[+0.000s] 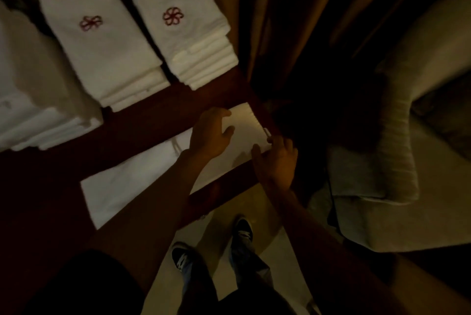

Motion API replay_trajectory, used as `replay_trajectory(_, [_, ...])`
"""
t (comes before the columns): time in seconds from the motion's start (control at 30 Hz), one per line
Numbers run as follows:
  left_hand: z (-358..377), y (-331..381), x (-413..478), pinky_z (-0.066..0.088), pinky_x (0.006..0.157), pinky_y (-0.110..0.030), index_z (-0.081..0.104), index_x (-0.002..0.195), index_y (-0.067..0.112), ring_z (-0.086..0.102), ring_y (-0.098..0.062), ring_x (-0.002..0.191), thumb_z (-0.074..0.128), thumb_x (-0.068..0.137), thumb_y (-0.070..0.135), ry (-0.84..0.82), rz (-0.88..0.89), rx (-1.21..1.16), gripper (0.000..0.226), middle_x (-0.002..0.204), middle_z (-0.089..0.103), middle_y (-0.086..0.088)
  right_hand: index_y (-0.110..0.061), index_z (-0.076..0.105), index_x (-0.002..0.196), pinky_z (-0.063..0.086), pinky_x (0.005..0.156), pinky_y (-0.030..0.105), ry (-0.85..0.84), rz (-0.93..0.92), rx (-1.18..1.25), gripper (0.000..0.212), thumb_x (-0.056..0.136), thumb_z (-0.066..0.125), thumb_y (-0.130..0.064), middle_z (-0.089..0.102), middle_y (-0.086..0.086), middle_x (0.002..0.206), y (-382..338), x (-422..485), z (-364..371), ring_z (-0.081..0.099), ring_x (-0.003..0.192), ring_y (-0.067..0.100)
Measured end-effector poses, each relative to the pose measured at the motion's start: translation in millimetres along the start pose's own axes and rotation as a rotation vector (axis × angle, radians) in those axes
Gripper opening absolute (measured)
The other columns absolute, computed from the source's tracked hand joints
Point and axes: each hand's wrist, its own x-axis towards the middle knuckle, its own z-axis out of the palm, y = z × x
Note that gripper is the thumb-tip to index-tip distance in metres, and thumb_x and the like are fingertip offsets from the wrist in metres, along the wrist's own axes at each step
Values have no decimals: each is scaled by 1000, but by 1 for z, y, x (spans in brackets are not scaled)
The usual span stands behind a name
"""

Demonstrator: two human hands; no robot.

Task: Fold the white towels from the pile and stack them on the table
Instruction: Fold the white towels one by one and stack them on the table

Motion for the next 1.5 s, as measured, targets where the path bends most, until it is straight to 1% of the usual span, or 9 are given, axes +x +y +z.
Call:
replay_trajectory(0.3, [32,17,48,39,107,-53,47,144,17,40,-30,138,64,95,19,-89,-14,206,52,143,51,-11,-16,61,117,37,90,34,-151,155,-111,45,91,59,-52,55,4,123,24,32,13,45,119,28])
replay_trajectory(0.47, [28,19,57,42,104,-49,53,139,14,48,-30,131,64,94,13,-92,-22,150,46,136,56,-10,-13,61,117,44,97,41,-174,262,38,33,92,63,-35,53,5,124,11,38,11,44,121,28])
replay_trajectory(0.53, [21,19,57,46,100,-39,59,132,10,54,-28,123,64,92,10,-75,-18,60,40,130,59,-12,-17,61,112,50,94,44,-143,252,99,25,91,63,-31,54,1,116,4,34,11,48,116,26])
replay_trajectory(0.67, [-7,16,45,42,83,-22,67,115,8,61,-19,105,64,92,9,-36,-17,-33,23,116,65,-9,-25,54,93,54,68,34,-73,158,239,13,89,66,-30,57,-9,90,-15,21,9,59,87,19])
replay_trajectory(0.8, [-49,2,22,35,65,-7,68,104,13,56,-6,88,67,90,14,17,23,-62,13,99,67,2,-22,55,90,53,63,37,-21,3,275,16,85,70,-29,54,-10,84,-43,0,2,58,83,21])
replay_trajectory(1.0, [-119,-33,-23,44,69,-20,65,90,25,58,-3,80,68,86,13,59,-5,-87,13,83,62,17,-19,57,93,37,62,18,-7,-299,315,19,84,73,-16,58,-6,91,-94,-62,8,55,86,16])
replay_trajectory(1.13, [-163,-69,-61,52,81,-31,65,92,25,62,-11,89,58,87,7,70,6,-63,20,94,67,8,-14,64,103,33,68,6,-50,-452,278,24,83,76,-19,61,-3,106,-121,-112,25,51,96,7])
replay_trajectory(1.37, [-211,-141,-139,46,80,-30,61,97,23,60,-20,96,61,83,1,42,33,113,26,103,61,-3,-10,65,94,52,69,41,-128,-715,189,21,76,76,-11,65,4,91,-147,-185,78,58,89,23])
replay_trajectory(1.5, [-214,-177,-181,50,85,-38,57,102,25,61,-26,102,59,83,6,-22,-17,176,27,109,60,-2,-11,66,96,52,67,45,-245,-718,98,19,79,73,-14,64,5,95,-145,-218,108,56,93,24])
